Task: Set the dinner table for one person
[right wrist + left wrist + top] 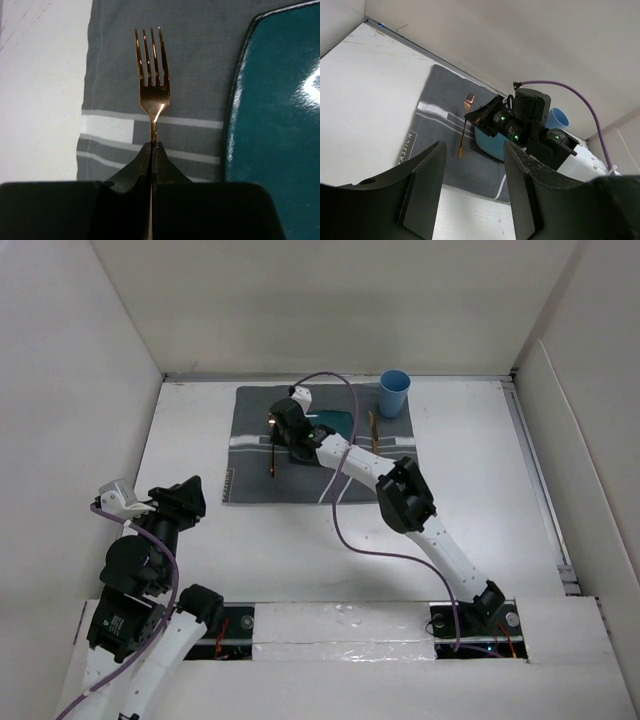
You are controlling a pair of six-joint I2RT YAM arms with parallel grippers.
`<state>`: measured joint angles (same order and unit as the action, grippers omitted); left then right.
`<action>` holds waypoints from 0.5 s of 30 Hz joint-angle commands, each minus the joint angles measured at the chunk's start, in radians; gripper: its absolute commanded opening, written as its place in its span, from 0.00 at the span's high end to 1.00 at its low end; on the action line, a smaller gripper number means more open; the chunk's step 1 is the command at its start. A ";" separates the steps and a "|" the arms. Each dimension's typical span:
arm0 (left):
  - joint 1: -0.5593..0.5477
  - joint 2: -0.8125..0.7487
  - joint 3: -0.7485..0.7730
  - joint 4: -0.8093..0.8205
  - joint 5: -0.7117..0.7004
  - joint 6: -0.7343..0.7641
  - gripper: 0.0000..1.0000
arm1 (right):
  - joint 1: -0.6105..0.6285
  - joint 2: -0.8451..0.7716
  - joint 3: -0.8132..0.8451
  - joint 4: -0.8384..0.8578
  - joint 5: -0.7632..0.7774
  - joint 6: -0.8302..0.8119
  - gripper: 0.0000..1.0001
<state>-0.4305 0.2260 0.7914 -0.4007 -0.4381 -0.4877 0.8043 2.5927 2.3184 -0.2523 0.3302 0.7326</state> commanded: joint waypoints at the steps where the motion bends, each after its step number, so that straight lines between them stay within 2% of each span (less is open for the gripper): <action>1: -0.002 0.012 -0.006 0.034 -0.002 -0.003 0.54 | -0.024 0.003 0.079 0.035 0.013 0.019 1.00; 15: -0.002 0.021 -0.006 0.033 -0.010 -0.003 0.54 | -0.034 0.087 0.144 0.031 -0.033 0.025 1.00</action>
<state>-0.4305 0.2272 0.7914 -0.4007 -0.4419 -0.4877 0.7666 2.6488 2.4149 -0.2535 0.3054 0.7418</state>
